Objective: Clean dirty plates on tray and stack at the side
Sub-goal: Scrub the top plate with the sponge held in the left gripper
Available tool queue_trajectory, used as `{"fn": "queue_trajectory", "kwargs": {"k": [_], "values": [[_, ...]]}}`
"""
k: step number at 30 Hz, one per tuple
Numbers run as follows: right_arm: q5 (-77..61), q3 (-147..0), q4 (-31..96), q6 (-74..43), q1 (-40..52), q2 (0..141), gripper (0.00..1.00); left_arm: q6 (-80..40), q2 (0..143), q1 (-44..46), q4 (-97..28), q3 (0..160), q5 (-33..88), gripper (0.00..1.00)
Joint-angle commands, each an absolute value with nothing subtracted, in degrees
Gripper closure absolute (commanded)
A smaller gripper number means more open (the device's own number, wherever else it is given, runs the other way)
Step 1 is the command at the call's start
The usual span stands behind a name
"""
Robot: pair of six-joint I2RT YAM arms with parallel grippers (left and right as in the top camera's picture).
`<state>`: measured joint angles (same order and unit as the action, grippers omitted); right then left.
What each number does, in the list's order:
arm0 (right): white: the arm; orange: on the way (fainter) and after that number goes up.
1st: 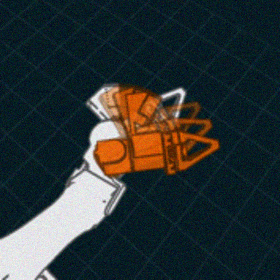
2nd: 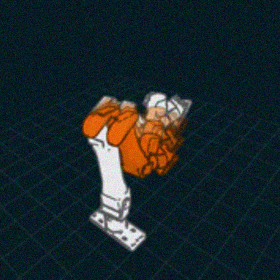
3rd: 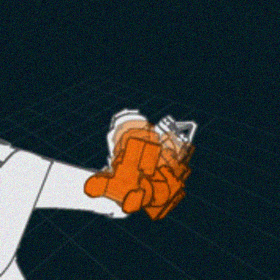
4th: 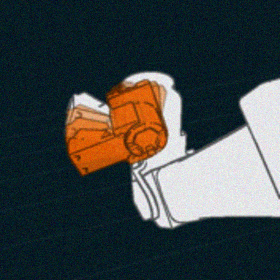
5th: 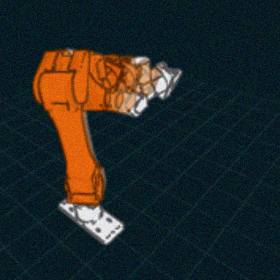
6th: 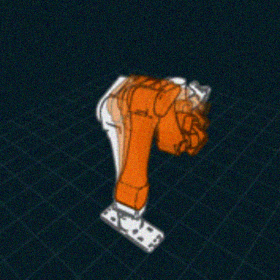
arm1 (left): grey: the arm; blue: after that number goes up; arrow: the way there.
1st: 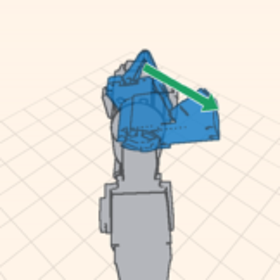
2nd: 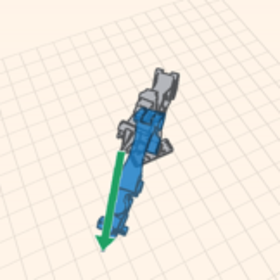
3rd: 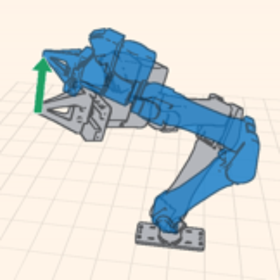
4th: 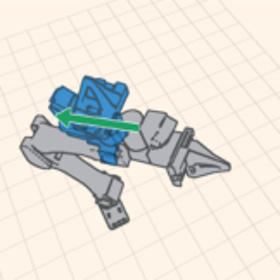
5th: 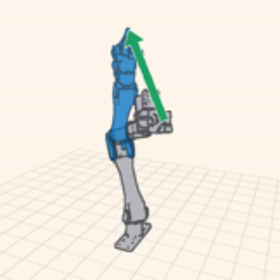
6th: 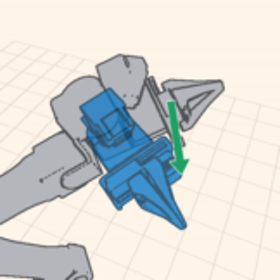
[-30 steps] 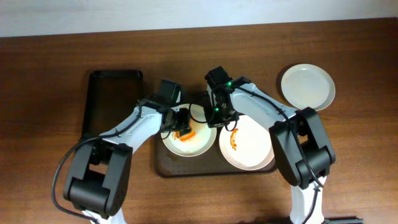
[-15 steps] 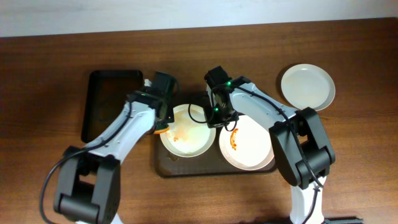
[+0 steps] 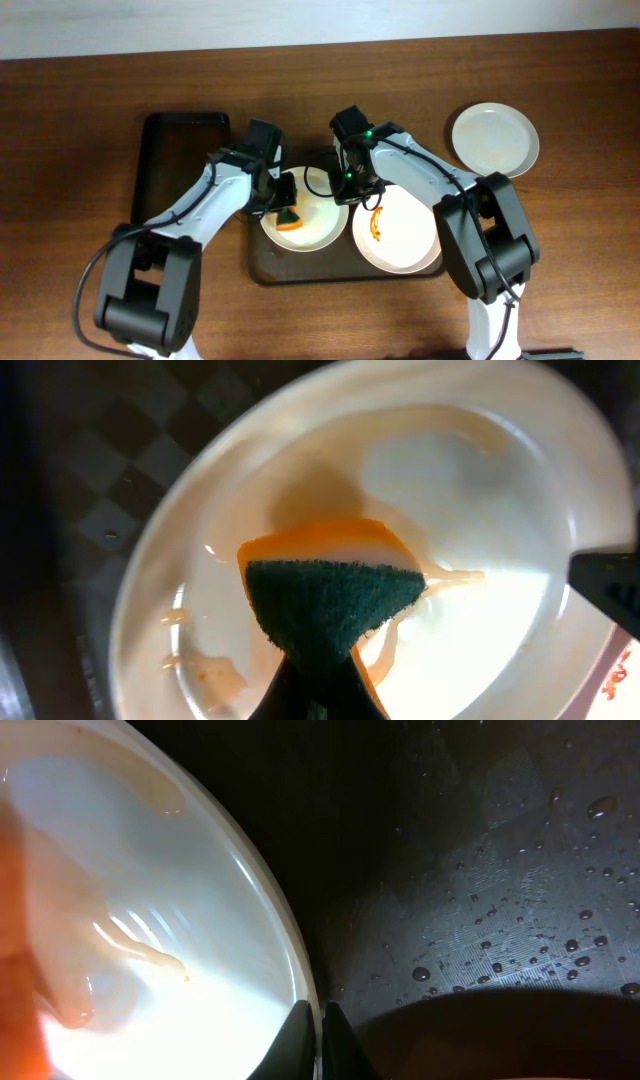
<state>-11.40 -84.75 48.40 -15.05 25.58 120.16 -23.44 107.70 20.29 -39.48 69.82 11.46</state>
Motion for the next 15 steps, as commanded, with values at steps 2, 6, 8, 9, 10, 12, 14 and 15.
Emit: {"fn": "queue_trajectory", "kwargs": {"k": [2,6,8,9,10,12,14,15], "values": [[-7.5,-83.7,48.9,-15.5,25.0,120.6,0.96,-23.5,110.4,20.8,-39.1,69.3,15.6,1.00],[-7.5,-83.7,48.9,-15.5,25.0,120.6,0.96,-23.5,111.2,21.7,-39.0,69.2,15.7,1.00],[-7.5,-83.7,49.1,-15.5,25.0,120.6,0.96,-22.7,112.5,22.1,-38.2,69.0,14.8,1.00],[-7.5,-83.7,49.1,-15.5,25.0,120.6,0.96,-22.7,113.0,22.1,-37.8,68.7,14.1,1.00],[-7.5,-83.7,49.3,-15.5,25.0,120.6,0.96,-22.7,113.7,22.1,-36.5,67.8,13.7,1.00],[-7.5,-83.7,49.5,-15.5,25.0,120.6,0.96,-22.7,115.0,22.1,-32.6,65.6,13.2,1.00],[-7.5,-83.7,49.5,-15.5,25.0,120.6,0.96,-22.7,116.0,22.1,-31.7,64.7,4.8,1.00],[-7.5,-83.7,49.7,-15.5,25.0,120.6,0.96,-22.7,116.1,22.1,-32.7,64.7,-2.0,1.00]]}}
